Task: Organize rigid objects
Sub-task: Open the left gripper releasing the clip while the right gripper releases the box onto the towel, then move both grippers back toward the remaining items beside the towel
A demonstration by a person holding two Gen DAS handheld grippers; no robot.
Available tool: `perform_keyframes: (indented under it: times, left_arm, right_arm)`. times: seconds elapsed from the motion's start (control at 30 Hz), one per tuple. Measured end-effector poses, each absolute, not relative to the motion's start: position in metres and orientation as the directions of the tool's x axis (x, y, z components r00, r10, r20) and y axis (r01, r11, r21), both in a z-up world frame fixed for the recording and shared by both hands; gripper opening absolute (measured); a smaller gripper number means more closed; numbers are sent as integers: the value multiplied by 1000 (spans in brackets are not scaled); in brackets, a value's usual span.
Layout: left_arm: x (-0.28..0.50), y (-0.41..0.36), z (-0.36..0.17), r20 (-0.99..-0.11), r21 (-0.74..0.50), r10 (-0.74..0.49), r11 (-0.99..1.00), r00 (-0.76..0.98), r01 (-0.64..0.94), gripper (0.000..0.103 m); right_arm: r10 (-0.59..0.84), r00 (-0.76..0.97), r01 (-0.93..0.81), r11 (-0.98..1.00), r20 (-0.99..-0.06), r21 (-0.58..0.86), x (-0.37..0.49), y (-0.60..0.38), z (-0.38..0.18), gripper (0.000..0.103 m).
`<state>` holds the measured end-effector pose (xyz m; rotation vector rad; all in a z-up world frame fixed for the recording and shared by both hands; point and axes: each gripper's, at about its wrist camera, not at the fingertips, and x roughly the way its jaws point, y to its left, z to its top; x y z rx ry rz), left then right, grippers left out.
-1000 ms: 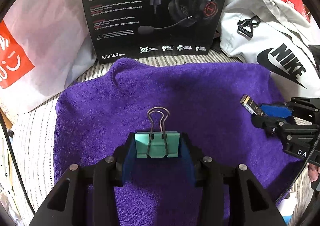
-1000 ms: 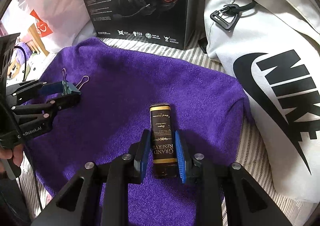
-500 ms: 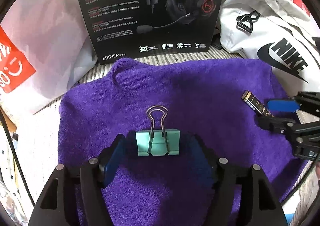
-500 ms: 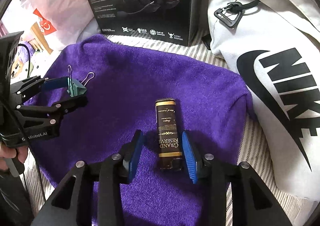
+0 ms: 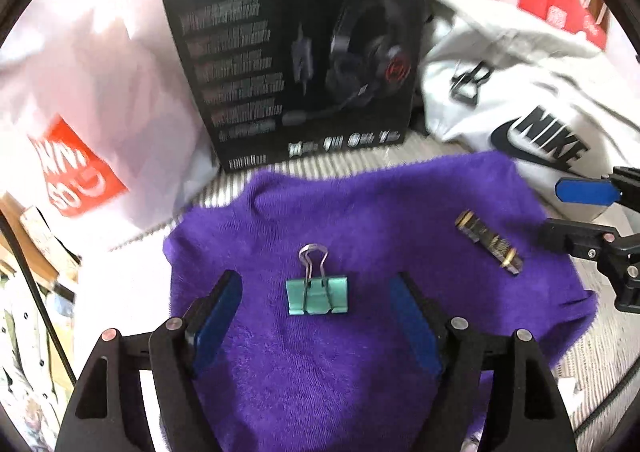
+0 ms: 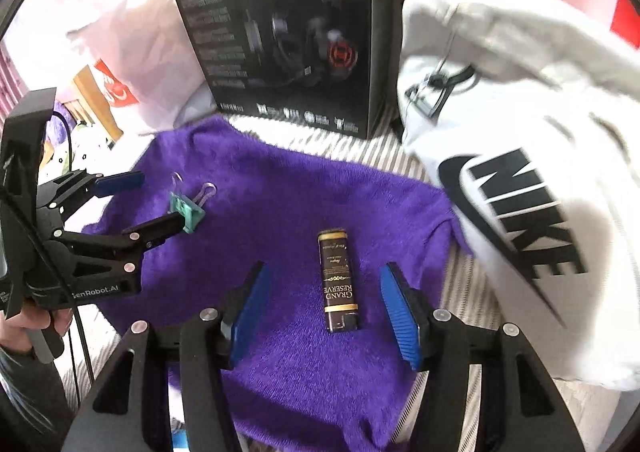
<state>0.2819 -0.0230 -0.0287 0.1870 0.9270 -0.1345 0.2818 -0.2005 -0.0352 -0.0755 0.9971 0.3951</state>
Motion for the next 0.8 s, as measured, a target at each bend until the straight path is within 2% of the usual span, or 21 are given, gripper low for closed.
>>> perform_keyframes:
  times: [0.07, 0.1, 0.13, 0.2, 0.57, 0.8]
  left_arm:
    - [270, -25, -15, -788, 105, -38, 975, 614, 195, 88]
    - [264, -26, -9, -783, 103, -43, 975, 621, 198, 91]
    - [259, -27, -5, -781, 103, -46, 974, 623, 201, 91]
    - [243, -30, 3, -776, 112, -48, 971, 629, 212, 91]
    - [175, -26, -23, -829, 64, -82, 969, 554, 239, 91]
    - [145, -13, -51, -863, 42, -77, 974, 500, 223, 93]
  right_arm:
    - [286, 511, -360, 928, -811, 100, 270, -202, -18, 60]
    - [285, 528, -356, 929, -800, 97, 264, -203, -11, 65]
    - [291, 541, -353, 930, -789, 101, 254, -206, -4, 76]
    - [304, 549, -349, 930, -778, 118, 239, -211, 2, 83]
    - [269, 515, -247, 956, -814, 160, 154, -244, -24, 83]
    - [245, 472, -170, 968, -847, 185, 117, -261, -60, 88]
